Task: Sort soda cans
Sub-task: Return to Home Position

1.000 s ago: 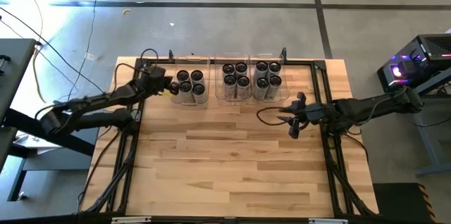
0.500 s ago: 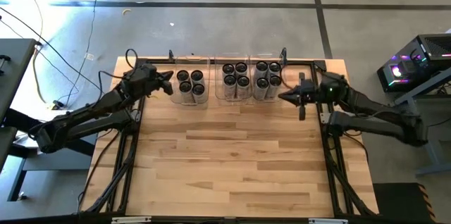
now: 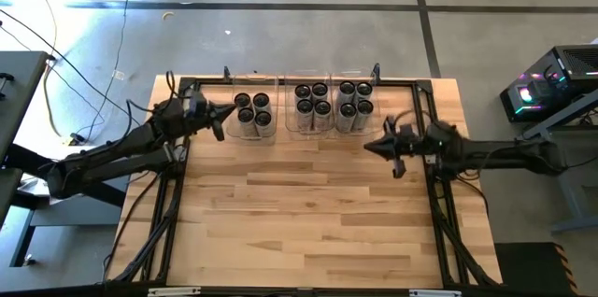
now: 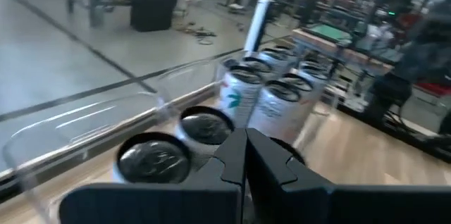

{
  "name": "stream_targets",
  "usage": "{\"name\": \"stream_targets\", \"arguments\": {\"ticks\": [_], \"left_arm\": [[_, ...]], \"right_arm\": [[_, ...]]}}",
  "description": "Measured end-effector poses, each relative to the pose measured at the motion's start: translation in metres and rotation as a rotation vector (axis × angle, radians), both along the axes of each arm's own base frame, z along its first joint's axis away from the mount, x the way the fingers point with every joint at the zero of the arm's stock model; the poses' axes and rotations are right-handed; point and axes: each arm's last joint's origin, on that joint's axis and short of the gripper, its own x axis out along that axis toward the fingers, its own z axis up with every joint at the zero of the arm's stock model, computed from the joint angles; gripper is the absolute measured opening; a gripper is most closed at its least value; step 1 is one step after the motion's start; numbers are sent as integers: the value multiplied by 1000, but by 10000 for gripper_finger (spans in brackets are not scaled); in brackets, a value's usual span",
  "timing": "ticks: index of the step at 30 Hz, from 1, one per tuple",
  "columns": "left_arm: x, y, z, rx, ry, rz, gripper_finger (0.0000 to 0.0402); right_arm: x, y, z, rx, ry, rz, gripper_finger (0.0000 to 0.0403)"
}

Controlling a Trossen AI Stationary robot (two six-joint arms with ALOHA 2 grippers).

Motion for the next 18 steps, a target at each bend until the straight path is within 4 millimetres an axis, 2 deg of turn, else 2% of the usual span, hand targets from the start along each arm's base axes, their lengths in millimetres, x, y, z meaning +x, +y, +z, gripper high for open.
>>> {"name": "stream_targets", "arguments": {"ticks": [2, 5, 11, 18], "left_arm": [[2, -4, 1, 22, -4, -22, 0], [5, -9, 3, 34, -16, -58, 0], [9, -18, 4, 113, 10, -134, 0], [10, -20, 4, 118, 11, -130, 0]], "right_arm": [[-4, 5, -17, 16, -60, -33, 0], [-10, 9, -30, 47, -120, -21, 0], [-9, 15, -35, 44, -33, 49, 0], [-26, 17, -38, 55, -4, 75, 0]]}}
